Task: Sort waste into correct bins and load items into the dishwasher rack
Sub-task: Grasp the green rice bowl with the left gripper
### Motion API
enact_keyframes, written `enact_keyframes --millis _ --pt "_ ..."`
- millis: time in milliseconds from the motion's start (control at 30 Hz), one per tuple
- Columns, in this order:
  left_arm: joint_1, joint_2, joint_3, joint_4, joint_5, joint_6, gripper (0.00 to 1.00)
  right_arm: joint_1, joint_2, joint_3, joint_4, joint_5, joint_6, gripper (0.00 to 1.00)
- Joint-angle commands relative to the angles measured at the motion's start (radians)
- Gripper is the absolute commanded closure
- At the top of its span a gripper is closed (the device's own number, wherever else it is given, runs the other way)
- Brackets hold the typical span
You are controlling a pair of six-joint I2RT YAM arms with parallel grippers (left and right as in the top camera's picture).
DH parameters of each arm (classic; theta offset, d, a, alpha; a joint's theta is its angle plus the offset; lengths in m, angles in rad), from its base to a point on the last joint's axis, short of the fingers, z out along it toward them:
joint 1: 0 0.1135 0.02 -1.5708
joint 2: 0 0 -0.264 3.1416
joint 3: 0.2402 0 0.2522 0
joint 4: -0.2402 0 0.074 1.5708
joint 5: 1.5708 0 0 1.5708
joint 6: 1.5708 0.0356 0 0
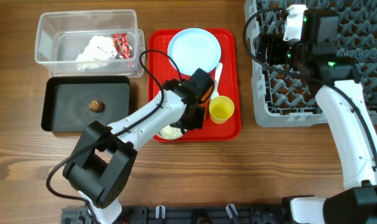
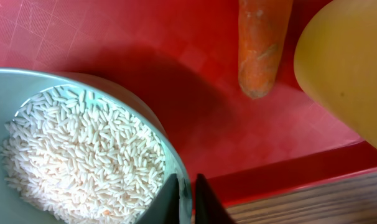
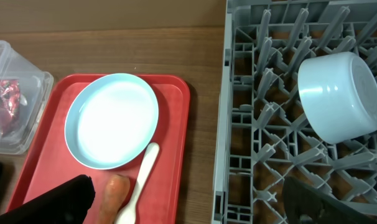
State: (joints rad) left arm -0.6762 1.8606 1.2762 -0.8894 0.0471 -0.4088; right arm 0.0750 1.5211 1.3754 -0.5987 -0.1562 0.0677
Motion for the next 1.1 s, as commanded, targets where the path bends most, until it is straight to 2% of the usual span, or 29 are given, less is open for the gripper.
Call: enact_keyframes --millis 0,433,633,833,867,900,933,967,1067 --pt "-0.007 0.018 -0.001 0.003 -0.051 -0.008 0.95 0.000 -0.023 0.006 -0.002 -0.002 0.010 0.00" --pt "-0.006 0.043 0.002 0.003 -0.076 -0.007 0.96 0.000 -0.023 0.006 -0.010 0.026 0.011 0.01" --pt "0.027 0.008 0.080 -0.089 -0.076 0.008 0.96 -0.001 -0.023 0.006 -0.018 0.029 0.011 0.01" --pt "0.047 -0.007 0.080 -0.093 -0.092 0.012 0.96 0.000 -0.023 0.006 -0.019 0.029 0.011 0.00" --pt "0.047 -0.007 0.080 -0.087 -0.099 0.012 0.92 0.000 -0.023 0.006 -0.019 0.028 0.011 0.00" --pt "0.046 -0.003 0.080 -0.079 -0.105 0.012 0.81 0.000 -0.023 0.006 -0.019 0.028 0.011 0.01" --pt "0.046 0.002 0.080 -0.070 -0.105 0.012 0.78 0.000 -0.023 0.006 -0.019 0.028 0.011 0.01" --pt "0.046 0.010 0.080 -0.058 -0.105 0.012 0.77 0.000 -0.023 0.006 -0.020 0.028 0.011 0.00" --pt "0.046 0.034 0.080 -0.045 -0.105 0.011 0.83 0.000 -0.023 0.006 -0.029 0.029 0.011 0.00"
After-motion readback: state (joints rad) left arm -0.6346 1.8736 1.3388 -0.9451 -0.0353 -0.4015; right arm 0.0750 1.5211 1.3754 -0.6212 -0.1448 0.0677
